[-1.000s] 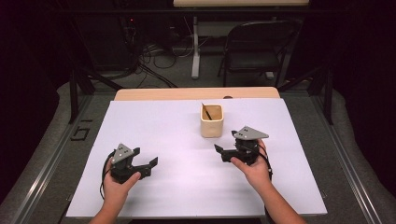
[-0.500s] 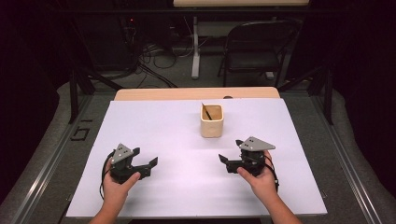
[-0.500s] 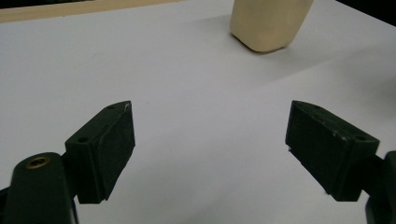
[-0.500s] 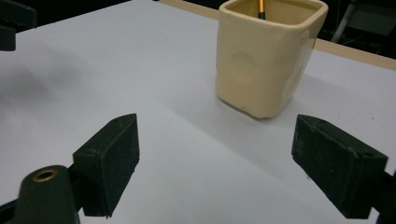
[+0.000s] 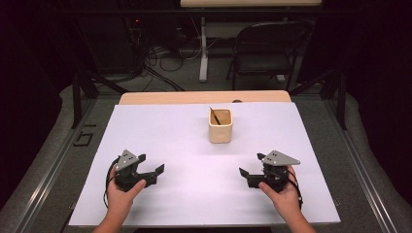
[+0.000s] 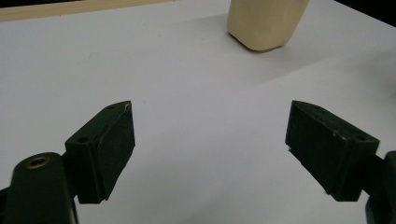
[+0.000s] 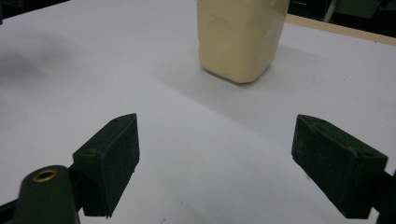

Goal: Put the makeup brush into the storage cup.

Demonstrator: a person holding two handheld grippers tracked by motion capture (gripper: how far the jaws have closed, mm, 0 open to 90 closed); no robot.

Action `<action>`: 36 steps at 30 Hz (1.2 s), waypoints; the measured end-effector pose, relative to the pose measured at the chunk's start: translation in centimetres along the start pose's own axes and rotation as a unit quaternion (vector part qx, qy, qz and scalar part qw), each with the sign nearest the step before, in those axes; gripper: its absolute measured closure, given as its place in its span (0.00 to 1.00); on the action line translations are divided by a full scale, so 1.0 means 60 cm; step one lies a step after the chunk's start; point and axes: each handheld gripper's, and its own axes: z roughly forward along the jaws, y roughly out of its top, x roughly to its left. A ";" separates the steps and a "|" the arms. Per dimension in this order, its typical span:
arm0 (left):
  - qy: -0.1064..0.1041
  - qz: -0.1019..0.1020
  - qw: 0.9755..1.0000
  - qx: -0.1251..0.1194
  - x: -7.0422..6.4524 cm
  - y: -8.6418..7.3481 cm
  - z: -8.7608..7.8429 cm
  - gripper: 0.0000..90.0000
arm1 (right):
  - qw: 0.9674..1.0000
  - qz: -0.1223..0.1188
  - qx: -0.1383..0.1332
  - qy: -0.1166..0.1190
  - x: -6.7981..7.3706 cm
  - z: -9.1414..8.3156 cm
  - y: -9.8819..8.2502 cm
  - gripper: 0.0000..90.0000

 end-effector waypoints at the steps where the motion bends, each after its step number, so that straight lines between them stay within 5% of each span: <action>1: 0.000 0.001 1.000 0.000 0.000 0.000 0.000 0.18 | 1.000 -0.001 0.004 -0.001 -0.002 -0.004 -0.002 0.16; 23: 0.004 0.004 1.000 0.014 0.017 -0.030 -0.046 0.18 | 0.999 0.016 0.019 -0.024 -0.021 -0.052 -0.053 0.16; 24: 0.005 0.005 1.000 0.016 0.018 -0.031 -0.049 0.18 | 0.999 0.016 0.034 -0.023 -0.022 -0.057 -0.053 0.16; 36: 0.012 -0.008 1.000 0.026 0.032 -0.052 -0.065 0.18 | 0.999 0.028 0.028 -0.034 -0.031 -0.068 -0.067 0.16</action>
